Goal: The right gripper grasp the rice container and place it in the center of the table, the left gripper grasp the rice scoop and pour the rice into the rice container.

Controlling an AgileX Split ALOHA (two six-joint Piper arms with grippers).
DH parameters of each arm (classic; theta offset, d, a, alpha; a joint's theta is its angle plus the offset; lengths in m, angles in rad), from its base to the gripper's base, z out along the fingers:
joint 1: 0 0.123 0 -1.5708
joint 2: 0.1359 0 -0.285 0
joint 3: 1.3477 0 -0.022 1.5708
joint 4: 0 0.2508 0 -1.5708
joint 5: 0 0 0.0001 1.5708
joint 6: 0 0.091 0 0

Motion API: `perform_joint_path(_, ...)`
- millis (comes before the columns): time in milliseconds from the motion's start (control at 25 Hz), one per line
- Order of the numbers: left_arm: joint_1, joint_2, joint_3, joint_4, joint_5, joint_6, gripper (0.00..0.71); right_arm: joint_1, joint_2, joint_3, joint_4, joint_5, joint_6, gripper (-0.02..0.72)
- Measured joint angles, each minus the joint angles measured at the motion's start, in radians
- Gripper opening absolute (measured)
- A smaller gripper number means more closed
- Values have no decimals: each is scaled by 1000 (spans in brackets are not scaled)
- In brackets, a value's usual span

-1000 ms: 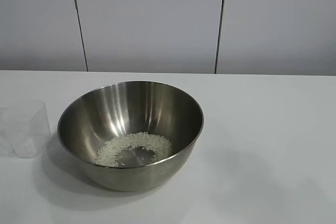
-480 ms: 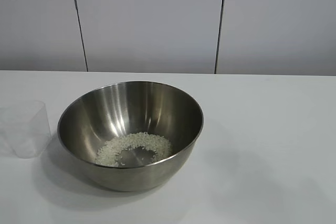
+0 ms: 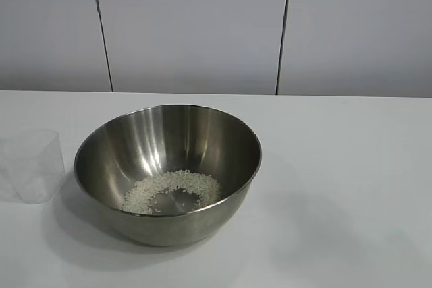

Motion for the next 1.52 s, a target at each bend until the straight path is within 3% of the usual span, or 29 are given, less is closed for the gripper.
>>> perform_joint_path(80, -38, -79, -24, -83, 140, 137, 290, 0, 0, 0, 0, 0, 0, 408)
perform_joint_path(240, -47, -197, -56, -268, 443, 376, 290, 0, 0, 0, 0, 0, 0, 408)
perform_joint_path(440, -47, -288, -57, -392, 775, 458, 290, 0, 0, 0, 0, 0, 0, 408)
perform_joint_path(520, -47, -320, -36, -399, 838, 458, 290, 0, 0, 0, 0, 0, 0, 408)
perform_joint_path(800, -47, -472, 122, -406, 858, 373, 290, 0, 0, 0, 0, 0, 0, 408)
perform_joint_path(1240, -47, -472, 302, -499, 747, 359, 290, 0, 0, 0, 0, 0, 0, 408)
perform_joint_path(1520, -47, -472, 323, -487, 726, 331, 290, 0, 0, 0, 1, 0, 0, 408)
